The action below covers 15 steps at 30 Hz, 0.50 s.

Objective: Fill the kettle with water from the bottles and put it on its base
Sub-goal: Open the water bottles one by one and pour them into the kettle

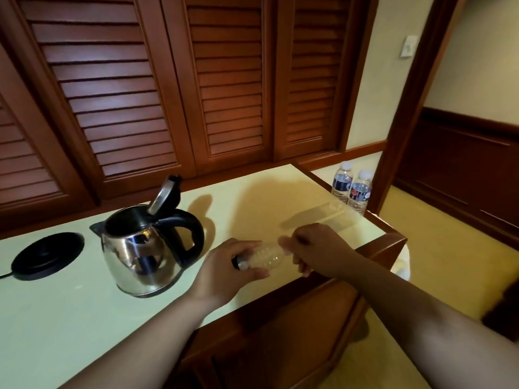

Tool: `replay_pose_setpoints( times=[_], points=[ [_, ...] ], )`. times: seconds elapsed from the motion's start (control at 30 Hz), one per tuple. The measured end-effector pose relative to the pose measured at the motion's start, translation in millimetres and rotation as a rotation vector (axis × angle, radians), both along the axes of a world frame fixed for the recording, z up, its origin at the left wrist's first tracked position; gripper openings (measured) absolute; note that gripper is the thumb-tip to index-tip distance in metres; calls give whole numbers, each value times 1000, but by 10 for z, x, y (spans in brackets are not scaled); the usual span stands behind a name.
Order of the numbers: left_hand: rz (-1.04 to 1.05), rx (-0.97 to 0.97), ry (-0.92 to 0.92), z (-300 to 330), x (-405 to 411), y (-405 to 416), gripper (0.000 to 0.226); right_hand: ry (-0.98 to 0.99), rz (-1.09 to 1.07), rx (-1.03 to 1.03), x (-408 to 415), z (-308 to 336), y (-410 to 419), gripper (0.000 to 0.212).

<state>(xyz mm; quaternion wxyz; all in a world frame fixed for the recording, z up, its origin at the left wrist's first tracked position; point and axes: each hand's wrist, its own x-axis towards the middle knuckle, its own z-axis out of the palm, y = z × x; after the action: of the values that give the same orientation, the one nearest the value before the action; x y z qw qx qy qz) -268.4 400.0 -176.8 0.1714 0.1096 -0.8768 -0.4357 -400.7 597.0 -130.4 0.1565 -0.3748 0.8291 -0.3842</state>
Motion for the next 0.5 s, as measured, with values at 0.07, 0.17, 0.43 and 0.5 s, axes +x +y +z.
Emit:
replay_pose_setpoints(
  times=[0.07,0.17,0.43,0.5],
  points=[
    [-9,54,28,-6,-132,94,57,-14,-132,-58,-54,-7,32,45],
    [-10,122,36,-44,-341,215,55,-72,-115,-133,-221,-8,147,35],
    [-87,-77,-75,-183,-911,435,69,59,-270,-82,-729,-59,553,30],
    [-47,-334,-248,-353,-1048,338,80,105,-380,-92,-890,12,698,23]
  ],
)
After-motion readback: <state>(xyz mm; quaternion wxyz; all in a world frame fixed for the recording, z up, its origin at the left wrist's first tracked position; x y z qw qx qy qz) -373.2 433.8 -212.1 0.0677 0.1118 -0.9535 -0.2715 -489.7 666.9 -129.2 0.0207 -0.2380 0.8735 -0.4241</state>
